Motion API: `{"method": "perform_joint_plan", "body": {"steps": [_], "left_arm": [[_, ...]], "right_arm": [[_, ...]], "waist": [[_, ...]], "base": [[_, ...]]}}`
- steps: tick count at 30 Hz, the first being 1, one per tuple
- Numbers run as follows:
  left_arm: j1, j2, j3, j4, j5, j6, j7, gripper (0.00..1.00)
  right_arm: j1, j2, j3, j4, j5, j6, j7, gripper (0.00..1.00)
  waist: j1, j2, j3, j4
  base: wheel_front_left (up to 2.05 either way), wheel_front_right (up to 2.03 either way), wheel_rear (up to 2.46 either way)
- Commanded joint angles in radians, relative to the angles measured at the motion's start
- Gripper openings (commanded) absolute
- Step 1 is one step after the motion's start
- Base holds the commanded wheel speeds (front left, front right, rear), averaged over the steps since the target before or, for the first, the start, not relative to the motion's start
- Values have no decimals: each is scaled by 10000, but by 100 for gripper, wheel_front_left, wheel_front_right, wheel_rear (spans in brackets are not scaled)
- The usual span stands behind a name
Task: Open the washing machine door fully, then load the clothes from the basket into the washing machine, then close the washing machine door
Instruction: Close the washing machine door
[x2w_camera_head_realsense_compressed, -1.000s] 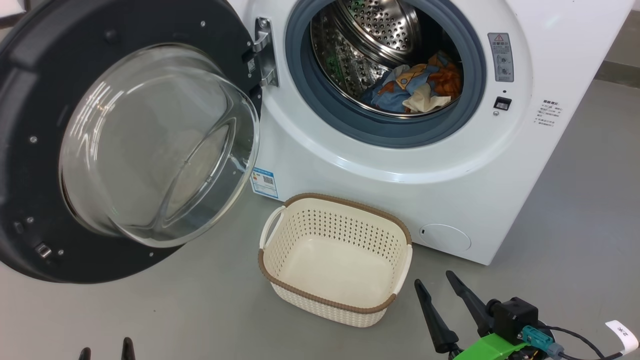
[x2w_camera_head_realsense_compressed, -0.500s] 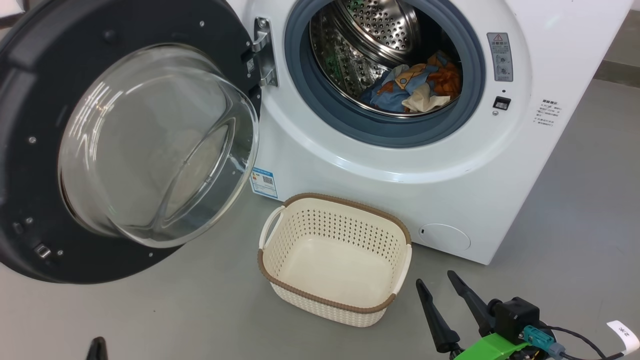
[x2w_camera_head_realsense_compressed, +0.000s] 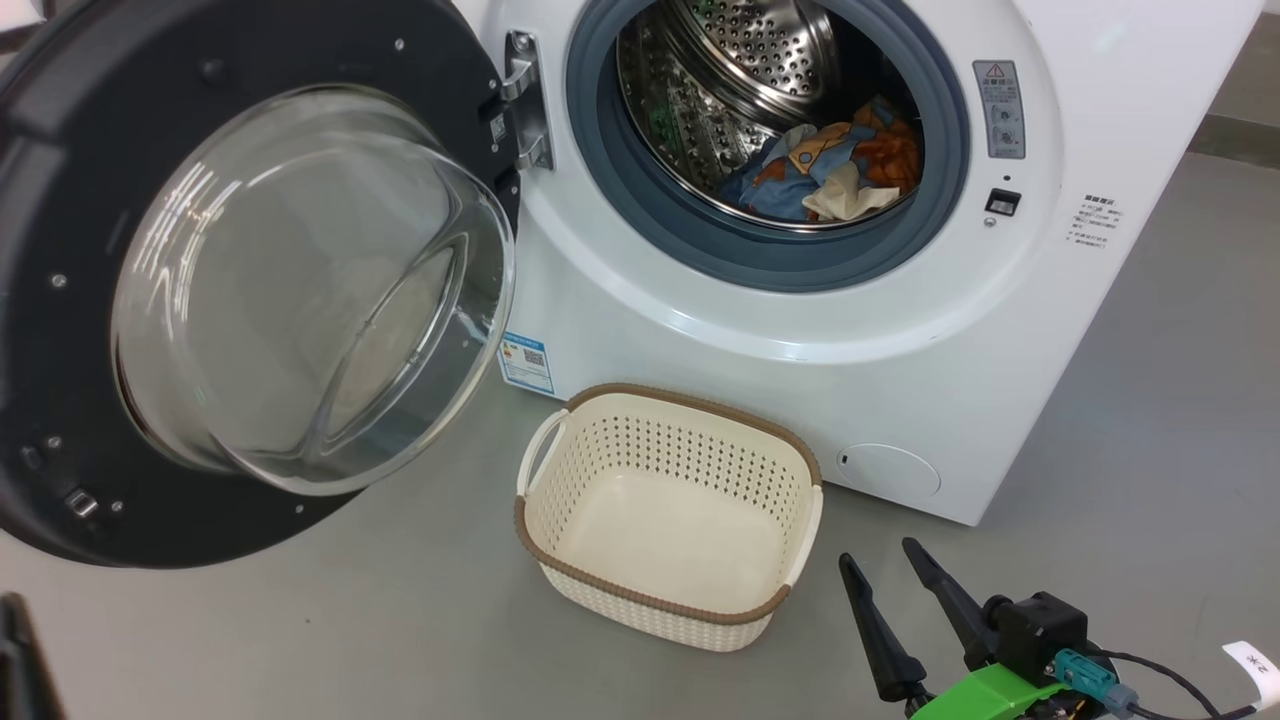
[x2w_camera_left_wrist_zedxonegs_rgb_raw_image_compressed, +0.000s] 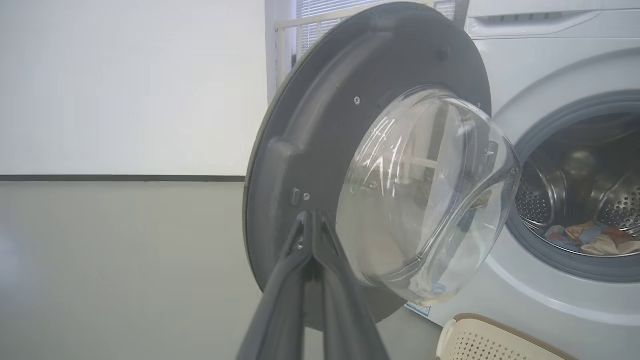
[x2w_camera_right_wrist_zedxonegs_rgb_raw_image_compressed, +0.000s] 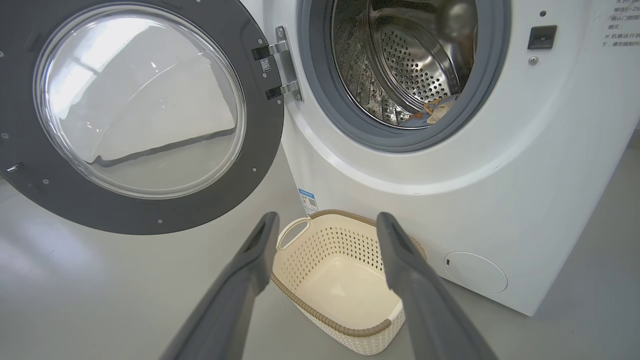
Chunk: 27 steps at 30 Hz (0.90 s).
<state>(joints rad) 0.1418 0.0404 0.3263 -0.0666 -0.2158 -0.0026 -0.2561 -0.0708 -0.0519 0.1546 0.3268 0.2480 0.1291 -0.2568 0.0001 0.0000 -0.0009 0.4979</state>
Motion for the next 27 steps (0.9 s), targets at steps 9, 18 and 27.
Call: {"method": "perform_joint_plan", "body": {"steps": [9, 18, 27], "left_arm": [[-1752, 382, 1810, 404, -1169, -949, -57, 0], [-3112, 1701, 2434, 2015, -3829, -1260, 190, 0], [-4425, 3288, 2544, 3697, -7552, -1278, 1494, 0]], "right_arm": [[-207, 17, 223, -283, 77, 16, -49, 100], [-118, 17, 188, -305, 71, 16, -49, 100], [-157, 17, 211, -303, -59, 16, -49, 100]], "waist": [[-1, 0, -72, -65], [-1, 0, -85, -120], [-1, 0, 111, -433]], "base": [[0, 0, 0], [0, 0, 0], [0, 0, 0]]}}
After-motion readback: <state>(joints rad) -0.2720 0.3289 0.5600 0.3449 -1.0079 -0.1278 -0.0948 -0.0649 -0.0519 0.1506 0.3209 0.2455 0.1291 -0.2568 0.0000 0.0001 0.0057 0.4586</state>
